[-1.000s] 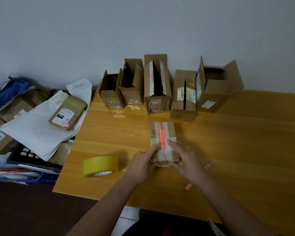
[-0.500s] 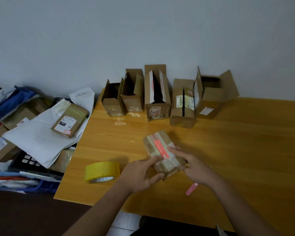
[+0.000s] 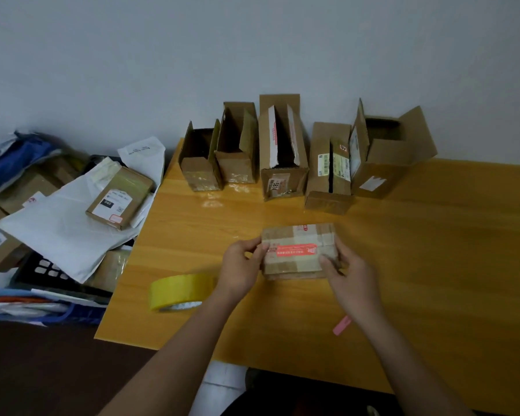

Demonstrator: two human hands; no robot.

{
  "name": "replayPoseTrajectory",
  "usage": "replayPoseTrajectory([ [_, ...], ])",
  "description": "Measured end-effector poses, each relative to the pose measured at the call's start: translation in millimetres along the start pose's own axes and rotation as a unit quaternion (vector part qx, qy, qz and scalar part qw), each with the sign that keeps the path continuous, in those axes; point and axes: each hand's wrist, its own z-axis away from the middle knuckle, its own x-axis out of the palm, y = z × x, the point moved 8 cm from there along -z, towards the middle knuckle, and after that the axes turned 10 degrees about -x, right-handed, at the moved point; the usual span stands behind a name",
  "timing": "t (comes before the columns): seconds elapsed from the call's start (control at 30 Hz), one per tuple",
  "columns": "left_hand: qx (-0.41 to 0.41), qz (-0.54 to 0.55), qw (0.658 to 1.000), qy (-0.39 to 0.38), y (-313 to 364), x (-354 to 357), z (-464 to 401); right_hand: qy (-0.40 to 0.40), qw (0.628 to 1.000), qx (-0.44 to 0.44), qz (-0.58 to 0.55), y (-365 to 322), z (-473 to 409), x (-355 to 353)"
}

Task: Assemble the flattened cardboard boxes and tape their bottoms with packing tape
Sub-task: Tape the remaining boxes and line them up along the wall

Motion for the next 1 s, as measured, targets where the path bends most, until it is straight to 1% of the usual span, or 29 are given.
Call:
replayPoseTrajectory([
  [0.07,-0.016,0.03,0.999,0.007,-7,2,6,0.008,1.0,-0.005,0.011,1,-7,2],
  [0.13,-0.01,-0.004,1.0,0.026,-4,1,8,0.005,1.0,-0.002,0.0,4,-17,4],
  [0.2,-0.029,-0.003,0.999,0.019,-2,-3,8,-0.022,1.0,-0.006,-0.006,4,-30,8],
  [0.27,-0.064,0.035,0.997,-0.006,-5,-10,7,-0.053,0.998,-0.023,-0.029,-1,-42,11],
  [0.3,-0.068,0.036,0.997,-0.004,-5,-16,5,-0.067,0.996,-0.037,-0.046,-6,-45,13],
  [0.33,-0.06,0.011,0.998,0.005,-6,-24,2,-0.074,0.994,-0.055,-0.059,-11,-47,14],
  [0.37,-0.054,-0.017,0.998,0.009,-6,-30,0,-0.067,0.994,-0.069,-0.059,-13,-48,14],
  [0.4,-0.044,-0.033,0.999,0.001,-6,-32,-1,-0.039,0.995,-0.073,-0.049,-12,-46,14],
  [0.47,-0.022,-0.008,0.998,-0.05,-8,-25,-1,0.05,0.997,-0.037,-0.036,-10,-33,10],
  [0.5,-0.004,0.005,0.998,-0.069,-8,-19,1,0.07,0.996,-0.013,-0.05,-10,-23,13],
  [0.53,0.012,0.002,0.997,-0.07,-10,-16,2,0.059,0.994,0.0,-0.092,-12,-14,22],
  [0.6,0.031,-0.014,0.998,-0.054,-14,-14,4,-0.03,0.984,-0.016,-0.173,-20,0,46],
  [0.67,0.026,-0.012,0.998,-0.06,-20,-13,5,-0.111,0.974,-0.053,-0.191,-24,4,59],
  [0.7,0.025,-0.016,0.997,-0.066,-21,-12,7,-0.129,0.974,-0.068,-0.175,-21,2,60],
  [0.8,0.027,-0.02,0.996,-0.082,-19,-7,9,-0.151,0.978,-0.095,-0.104,-11,-9,60],
  [0.87,0.035,-0.033,0.994,-0.094,-14,-5,10,-0.158,0.978,-0.107,-0.09,-11,-15,59],
  [0.93,0.06,-0.095,0.99,-0.09,-12,-11,9,-0.166,0.976,-0.114,-0.079,-15,-18,57],
  [1.0,0.091,-0.182,0.979,-0.032,-11,-32,6,-0.18,0.977,-0.115,-0.02,-20,-18,54],
])
